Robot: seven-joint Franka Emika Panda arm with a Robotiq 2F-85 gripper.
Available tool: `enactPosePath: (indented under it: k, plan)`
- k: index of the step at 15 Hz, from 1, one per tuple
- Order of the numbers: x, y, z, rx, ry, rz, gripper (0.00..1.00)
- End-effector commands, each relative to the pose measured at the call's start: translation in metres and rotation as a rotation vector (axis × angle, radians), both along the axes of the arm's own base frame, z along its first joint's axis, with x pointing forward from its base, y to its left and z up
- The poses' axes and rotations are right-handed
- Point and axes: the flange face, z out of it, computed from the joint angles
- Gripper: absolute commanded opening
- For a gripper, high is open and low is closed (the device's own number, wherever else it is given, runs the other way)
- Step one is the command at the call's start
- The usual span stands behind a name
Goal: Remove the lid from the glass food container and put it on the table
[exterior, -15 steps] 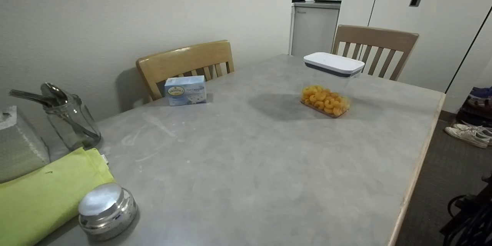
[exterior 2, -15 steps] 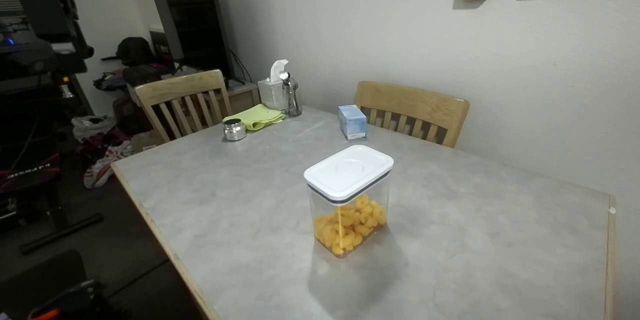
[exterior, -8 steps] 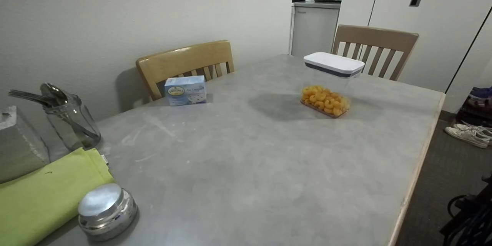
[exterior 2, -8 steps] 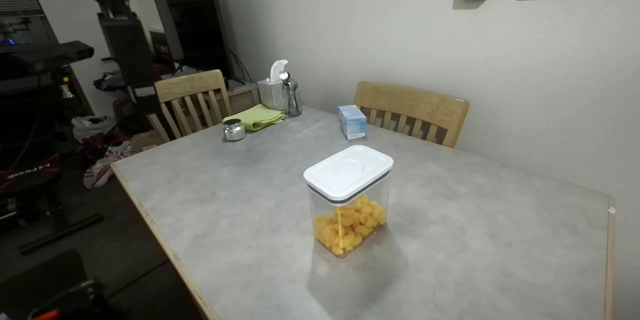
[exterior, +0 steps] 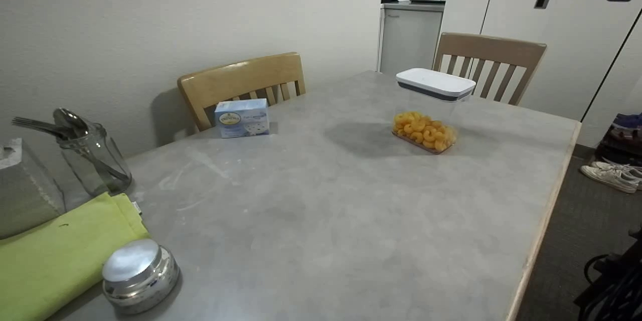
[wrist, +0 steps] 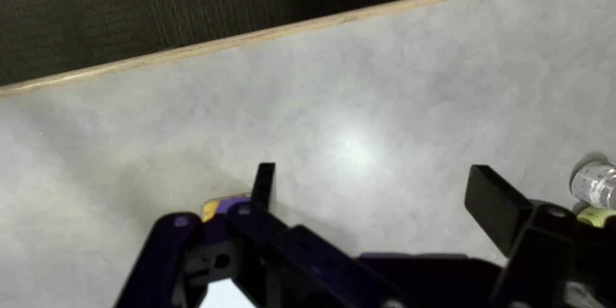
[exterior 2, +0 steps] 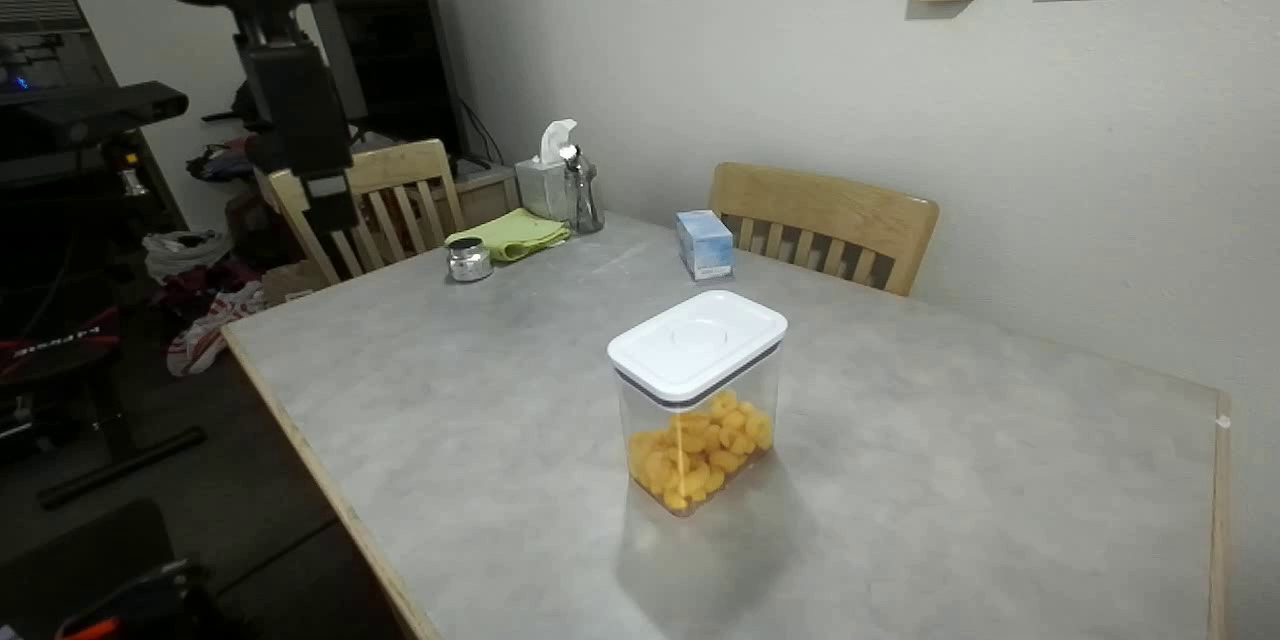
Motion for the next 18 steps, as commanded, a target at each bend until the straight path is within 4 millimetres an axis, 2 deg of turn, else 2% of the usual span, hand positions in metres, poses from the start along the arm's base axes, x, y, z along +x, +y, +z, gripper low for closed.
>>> enactPosePath:
  k: [1, 7, 13, 14, 15, 18]
  plan:
    - [0.02, -0.014, -0.018, -0.073, -0.098, 0.046, 1.0]
    - [0.071, -0.046, -0.044, -0.14, -0.253, 0.105, 1.0]
    - [0.125, -0.069, -0.075, -0.098, -0.217, 0.157, 1.0]
    - [0.101, -0.06, -0.065, -0.118, -0.25, 0.143, 1.0]
    - [0.107, -0.061, -0.07, -0.119, -0.244, 0.142, 1.0]
    - [0.107, -0.059, -0.068, -0.119, -0.247, 0.143, 1.0]
